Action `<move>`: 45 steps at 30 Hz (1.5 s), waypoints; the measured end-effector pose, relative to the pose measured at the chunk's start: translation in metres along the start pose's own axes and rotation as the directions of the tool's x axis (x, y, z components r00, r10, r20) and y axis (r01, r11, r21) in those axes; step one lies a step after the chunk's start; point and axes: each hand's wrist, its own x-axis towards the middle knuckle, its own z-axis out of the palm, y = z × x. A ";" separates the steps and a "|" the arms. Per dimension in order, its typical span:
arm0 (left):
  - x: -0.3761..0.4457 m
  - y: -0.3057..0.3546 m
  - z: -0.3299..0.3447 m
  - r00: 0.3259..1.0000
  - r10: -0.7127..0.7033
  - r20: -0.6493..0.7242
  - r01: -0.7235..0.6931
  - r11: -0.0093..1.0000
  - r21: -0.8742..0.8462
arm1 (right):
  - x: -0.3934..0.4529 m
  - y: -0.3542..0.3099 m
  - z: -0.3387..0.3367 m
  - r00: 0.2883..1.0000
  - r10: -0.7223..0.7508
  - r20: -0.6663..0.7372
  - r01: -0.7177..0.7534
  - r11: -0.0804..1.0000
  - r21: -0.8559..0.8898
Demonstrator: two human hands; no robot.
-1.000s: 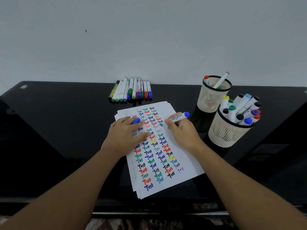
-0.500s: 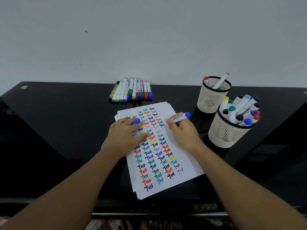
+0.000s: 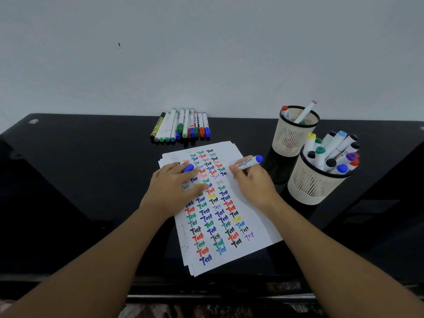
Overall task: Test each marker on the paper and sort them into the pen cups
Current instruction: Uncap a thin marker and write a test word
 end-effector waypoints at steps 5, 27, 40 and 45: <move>0.000 0.000 -0.001 1.000 -0.001 0.001 0.001 1.000 0.000 | 0.000 -0.001 0.001 1.000 0.002 0.003 -0.002 1.000 0.001; 0.000 -0.005 0.004 0.970 -0.110 -0.216 0.071 0.981 -0.181 | 0.003 0.011 -0.003 0.977 -0.178 -0.115 0.203 0.942 0.267; -0.003 -0.009 0.011 0.942 -0.066 -0.330 -0.017 0.970 -0.242 | 0.008 0.007 0.000 0.950 -0.254 0.181 0.255 0.967 0.019; -0.006 -0.008 0.009 0.934 -0.065 -0.351 -0.043 0.956 -0.291 | 0.006 -0.013 -0.009 0.952 -0.295 0.083 0.276 0.943 0.185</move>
